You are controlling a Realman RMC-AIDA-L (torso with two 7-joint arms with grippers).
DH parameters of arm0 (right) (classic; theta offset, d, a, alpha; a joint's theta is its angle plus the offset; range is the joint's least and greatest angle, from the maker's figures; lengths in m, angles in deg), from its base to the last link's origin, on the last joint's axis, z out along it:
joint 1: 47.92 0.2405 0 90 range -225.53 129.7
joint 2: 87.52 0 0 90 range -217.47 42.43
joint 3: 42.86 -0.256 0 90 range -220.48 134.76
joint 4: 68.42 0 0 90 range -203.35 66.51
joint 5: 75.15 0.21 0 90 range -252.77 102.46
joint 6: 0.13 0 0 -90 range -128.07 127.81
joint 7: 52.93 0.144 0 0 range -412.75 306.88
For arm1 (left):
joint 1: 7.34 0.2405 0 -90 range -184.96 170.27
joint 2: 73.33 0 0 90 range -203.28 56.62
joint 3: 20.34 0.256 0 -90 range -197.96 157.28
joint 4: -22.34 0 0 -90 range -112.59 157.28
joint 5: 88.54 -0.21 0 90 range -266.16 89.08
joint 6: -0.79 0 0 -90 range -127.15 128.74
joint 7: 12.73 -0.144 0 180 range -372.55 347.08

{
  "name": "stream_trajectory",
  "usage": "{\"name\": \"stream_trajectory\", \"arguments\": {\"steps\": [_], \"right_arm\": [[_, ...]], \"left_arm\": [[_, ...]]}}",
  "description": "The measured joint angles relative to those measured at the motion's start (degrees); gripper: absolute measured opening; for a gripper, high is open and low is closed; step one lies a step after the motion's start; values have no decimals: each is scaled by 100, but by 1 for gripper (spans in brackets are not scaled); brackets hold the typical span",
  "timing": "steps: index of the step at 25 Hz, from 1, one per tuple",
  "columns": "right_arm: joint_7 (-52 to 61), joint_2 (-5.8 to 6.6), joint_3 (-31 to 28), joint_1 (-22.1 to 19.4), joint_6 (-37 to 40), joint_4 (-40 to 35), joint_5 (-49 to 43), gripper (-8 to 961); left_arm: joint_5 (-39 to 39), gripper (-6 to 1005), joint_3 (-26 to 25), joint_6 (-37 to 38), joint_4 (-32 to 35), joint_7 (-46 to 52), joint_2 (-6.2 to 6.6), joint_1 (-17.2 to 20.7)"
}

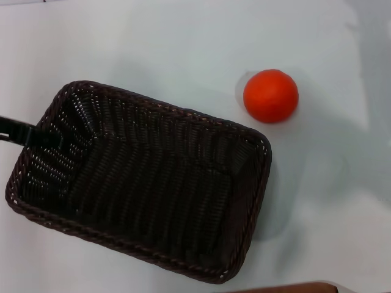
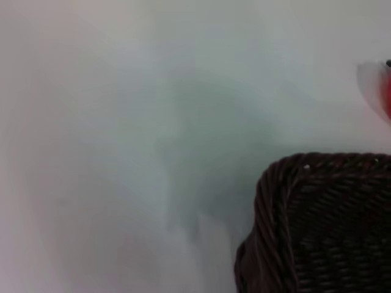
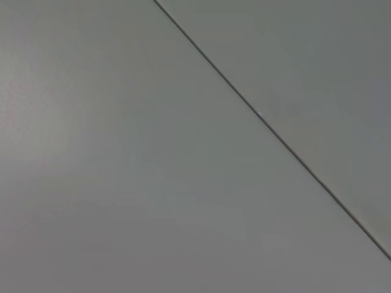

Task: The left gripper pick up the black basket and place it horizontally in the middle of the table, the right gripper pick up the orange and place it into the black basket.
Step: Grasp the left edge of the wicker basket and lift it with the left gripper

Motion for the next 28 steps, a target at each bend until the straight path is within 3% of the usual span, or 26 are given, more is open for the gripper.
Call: {"name": "stream_trajectory", "arguments": {"steps": [6, 11, 23, 28], "right_arm": [[0, 0, 0, -7, 1, 26, 0, 635], [0, 0, -6, -25, 1, 26, 0, 632], [0, 0, -88, -51, -47, 23, 0, 625], [0, 0, -88, -52, -85, 14, 0, 622]], "left_arm": [[-13, 744, -19, 16, -43, 80, -1, -7], [-12, 518, -77, 34, 5, 129, 0, -5], [27, 265, -101, 142, 6, 162, 1, -7], [118, 173, -443, 160, -15, 117, 16, 15]]}}
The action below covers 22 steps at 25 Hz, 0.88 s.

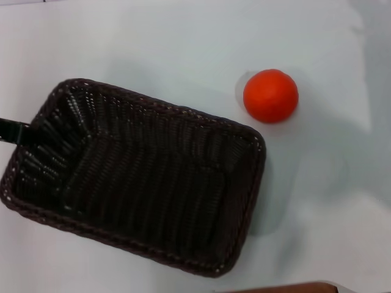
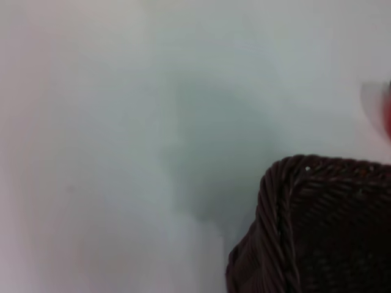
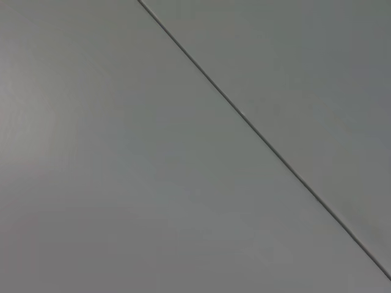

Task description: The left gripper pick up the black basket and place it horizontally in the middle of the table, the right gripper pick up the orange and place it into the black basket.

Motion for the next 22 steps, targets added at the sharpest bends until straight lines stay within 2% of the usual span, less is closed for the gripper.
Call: {"name": "stream_trajectory", "arguments": {"steps": [8, 13, 22], "right_arm": [[0, 7, -6, -4, -65, -37, 0, 618], [0, 11, -16, 14, -66, -39, 0, 615], [0, 18, -18, 15, -65, -47, 0, 610]], "left_arm": [[1062, 188, -1225, 348, -408, -132, 134, 8], [1456, 198, -1667, 385, -537, 9, 86, 31], [1716, 216, -2074, 96, -840, 218, 0, 124]]}}
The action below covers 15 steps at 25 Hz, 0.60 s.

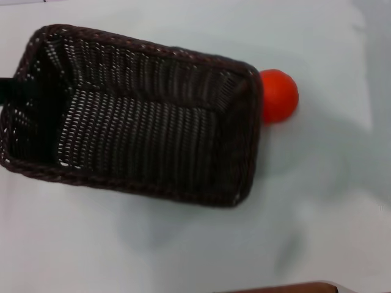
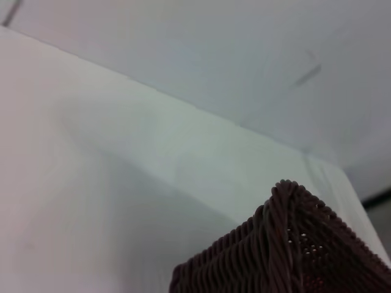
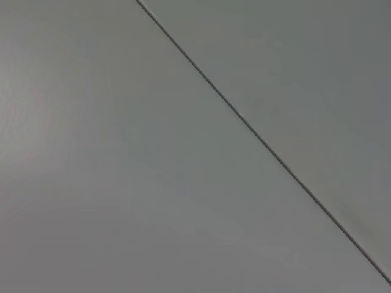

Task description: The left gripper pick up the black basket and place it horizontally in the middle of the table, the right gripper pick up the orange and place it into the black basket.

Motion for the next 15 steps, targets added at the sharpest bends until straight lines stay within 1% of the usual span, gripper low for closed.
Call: {"name": "stream_trajectory", "arguments": {"steps": [3, 6, 10, 15], "right_arm": [[0, 0, -3, -17, 0, 0, 0, 608], [3, 0, -29, -21, 1, 0, 0, 606], [65, 0, -40, -24, 1, 1, 0, 604], [97, 0, -44, -26, 1, 3, 0, 601]], "left_arm": [[173, 221, -103, -332, -218, 44, -17, 126], [307, 227, -89, -648, -477, 47, -29, 211], [341, 235, -82, -840, -741, 30, -39, 265], [396, 244, -76, -1021, -908, 48, -59, 373]]}}
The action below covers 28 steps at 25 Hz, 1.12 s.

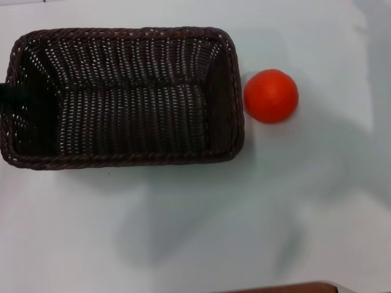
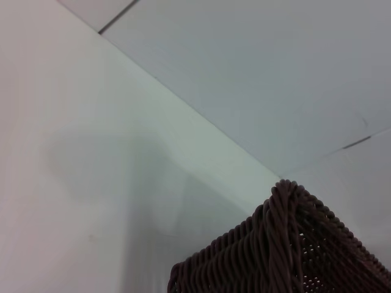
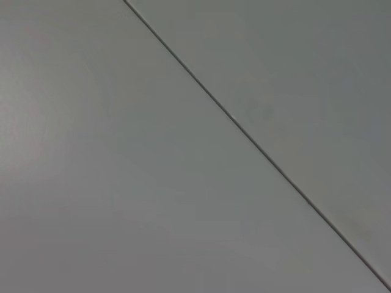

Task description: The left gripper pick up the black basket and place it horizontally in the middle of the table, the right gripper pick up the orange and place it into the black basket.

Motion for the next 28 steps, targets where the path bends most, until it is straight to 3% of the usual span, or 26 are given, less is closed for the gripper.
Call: {"name": "stream_trajectory", "arguments": {"steps": [8, 22, 28], "right_arm": [[40, 0, 0, 29, -11, 1, 0, 596], [44, 6, -2, 49, -140, -3, 0, 588], [44, 16, 15, 47, -167, -36, -7, 584]], "left_arm": [[403, 260, 110, -262, -326, -82, -14, 135], [440, 287, 294, -416, -625, -94, 15, 140], [429, 490, 225, -424, -632, -141, 41, 168]]}}
